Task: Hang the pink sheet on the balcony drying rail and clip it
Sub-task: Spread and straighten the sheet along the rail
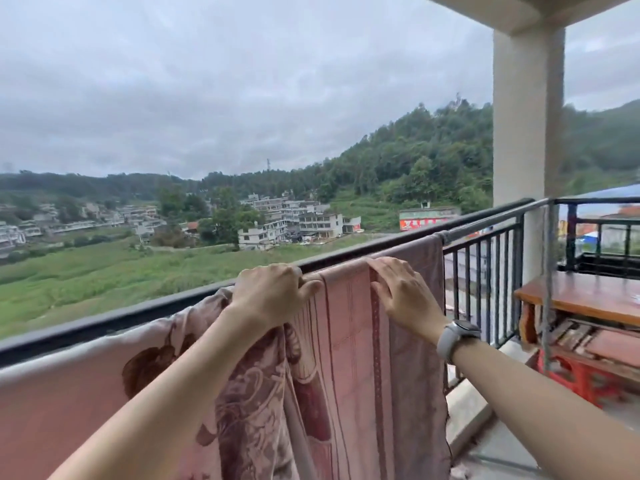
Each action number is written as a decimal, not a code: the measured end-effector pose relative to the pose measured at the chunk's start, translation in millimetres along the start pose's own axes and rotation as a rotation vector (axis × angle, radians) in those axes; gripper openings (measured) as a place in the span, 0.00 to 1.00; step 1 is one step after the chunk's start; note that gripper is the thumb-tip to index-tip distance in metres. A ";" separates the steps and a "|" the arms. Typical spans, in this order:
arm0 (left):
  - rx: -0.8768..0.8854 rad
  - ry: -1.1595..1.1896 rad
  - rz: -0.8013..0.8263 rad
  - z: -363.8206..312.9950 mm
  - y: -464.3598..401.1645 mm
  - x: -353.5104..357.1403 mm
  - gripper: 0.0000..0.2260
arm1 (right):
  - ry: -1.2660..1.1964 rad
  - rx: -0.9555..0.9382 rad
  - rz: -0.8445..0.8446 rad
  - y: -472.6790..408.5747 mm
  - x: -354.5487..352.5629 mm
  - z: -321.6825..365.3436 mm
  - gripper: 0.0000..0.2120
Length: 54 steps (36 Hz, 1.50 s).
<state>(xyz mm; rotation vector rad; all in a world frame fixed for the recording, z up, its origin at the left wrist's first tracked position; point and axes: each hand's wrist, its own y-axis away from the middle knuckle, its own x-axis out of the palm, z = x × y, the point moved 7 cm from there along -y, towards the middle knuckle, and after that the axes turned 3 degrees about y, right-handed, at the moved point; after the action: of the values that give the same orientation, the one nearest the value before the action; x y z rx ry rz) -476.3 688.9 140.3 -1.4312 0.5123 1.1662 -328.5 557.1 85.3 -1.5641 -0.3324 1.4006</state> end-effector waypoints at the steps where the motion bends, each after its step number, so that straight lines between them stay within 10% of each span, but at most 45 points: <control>1: 0.009 -0.016 0.018 -5.4 -7.0 2.0 0.21 | -0.001 -0.042 -0.017 -8.3 0.3 -1.3 0.21; 7: -0.008 -0.087 -0.238 -12.4 -22.6 -4.3 0.15 | -0.219 -0.269 -0.029 -50.6 7.6 -4.2 0.07; 19: -0.089 0.015 -0.269 -87.8 -121.8 8.8 0.15 | -0.323 -0.104 -0.194 -105.4 -5.0 -119.0 0.05; 34: -0.247 0.141 -0.433 -212.7 -290.5 39.1 0.14 | 0.214 -0.131 -0.273 -192.9 -45.1 -307.0 0.14; 42: -0.165 0.286 -0.148 -315.0 -355.2 104.3 0.13 | 0.260 0.029 -0.006 -183.9 -16.7 -436.7 0.09; 46: -0.175 0.302 0.000 -321.6 -341.1 125.3 0.12 | -0.074 -0.052 0.145 -168.8 1.7 -430.7 0.11; 54: -0.388 0.062 -0.264 -244.5 -218.5 95.6 0.18 | -0.356 -0.545 0.250 -119.7 5.6 -325.2 0.19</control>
<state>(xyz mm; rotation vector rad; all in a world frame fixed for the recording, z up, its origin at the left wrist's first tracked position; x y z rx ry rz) -166.3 546.0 125.5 -1.8104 0.1321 1.0447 3.1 467.6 131.4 -1.8266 -0.8096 1.8993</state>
